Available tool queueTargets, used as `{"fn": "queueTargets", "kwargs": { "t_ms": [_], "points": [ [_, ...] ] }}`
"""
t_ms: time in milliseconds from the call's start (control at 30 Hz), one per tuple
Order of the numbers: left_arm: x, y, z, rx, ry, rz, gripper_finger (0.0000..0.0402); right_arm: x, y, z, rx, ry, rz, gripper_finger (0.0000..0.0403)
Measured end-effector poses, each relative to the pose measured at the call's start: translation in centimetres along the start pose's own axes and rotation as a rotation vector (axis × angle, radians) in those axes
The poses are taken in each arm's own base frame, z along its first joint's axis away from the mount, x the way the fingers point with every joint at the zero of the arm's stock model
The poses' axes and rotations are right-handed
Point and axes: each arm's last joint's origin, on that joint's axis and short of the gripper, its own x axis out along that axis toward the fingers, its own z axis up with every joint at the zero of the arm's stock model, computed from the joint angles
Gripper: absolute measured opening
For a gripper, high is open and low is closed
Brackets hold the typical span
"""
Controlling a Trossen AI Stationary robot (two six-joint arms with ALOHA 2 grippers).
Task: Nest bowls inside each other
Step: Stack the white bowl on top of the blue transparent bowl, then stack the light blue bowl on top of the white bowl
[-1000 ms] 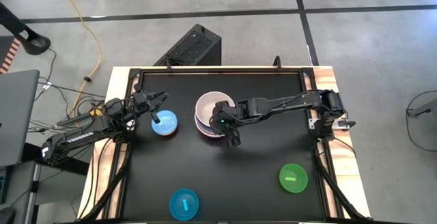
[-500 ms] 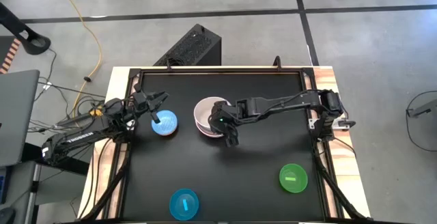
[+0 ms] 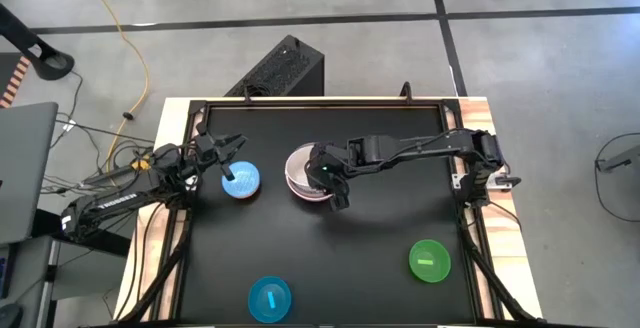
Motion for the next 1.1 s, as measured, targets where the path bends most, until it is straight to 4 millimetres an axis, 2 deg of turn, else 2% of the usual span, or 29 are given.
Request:
{"fn": "queueTargets", "kwargs": {
  "t_ms": [200,333,467,567,667,800,900,1000,1100],
  "points": [
    [0.0,0.0,0.0,0.001,0.001,0.0,0.0094,-1.1,-0.1,0.3,0.032,0.024,0.007,0.0178],
    [0.0,0.0,0.0,0.001,0.001,0.0,0.0094,-1.1,0.0,0.9,0.089,-0.017,0.0,0.0173],
    [0.0,0.0,0.0,0.001,0.001,0.0,0.0094,0.7,0.9,1.0,0.15,0.021,-0.055,0.0125],
    [0.0,0.0,0.0,0.001,0.001,0.0,0.0094,2.6,2.9,0.7,0.083,0.112,-0.111,0.0066],
    [0.0,0.0,0.0,0.001,0.001,-0.001,0.0094,3.8,5.0,1.0,0.046,0.125,-0.102,0.0014],
    [0.0,0.0,0.0,0.008,0.0,-0.003,0.0094,5.0,7.1,1.0,0.002,0.153,-0.148,0.0014],
    [0.0,0.0,0.0,0.008,0.0,-0.003,0.0094,3.7,7.9,1.4,-0.042,0.131,-0.183,0.0011],
    [0.0,0.0,0.0,0.007,0.0,-0.004,0.0094,0.7,7.7,1.8,-0.002,0.067,-0.151,0.0006],
    [0.0,0.0,0.0,0.003,-0.003,-0.01,0.0094,-2.1,7.6,1.6,0.095,0.051,-0.034,0.0006]
  ]
}}
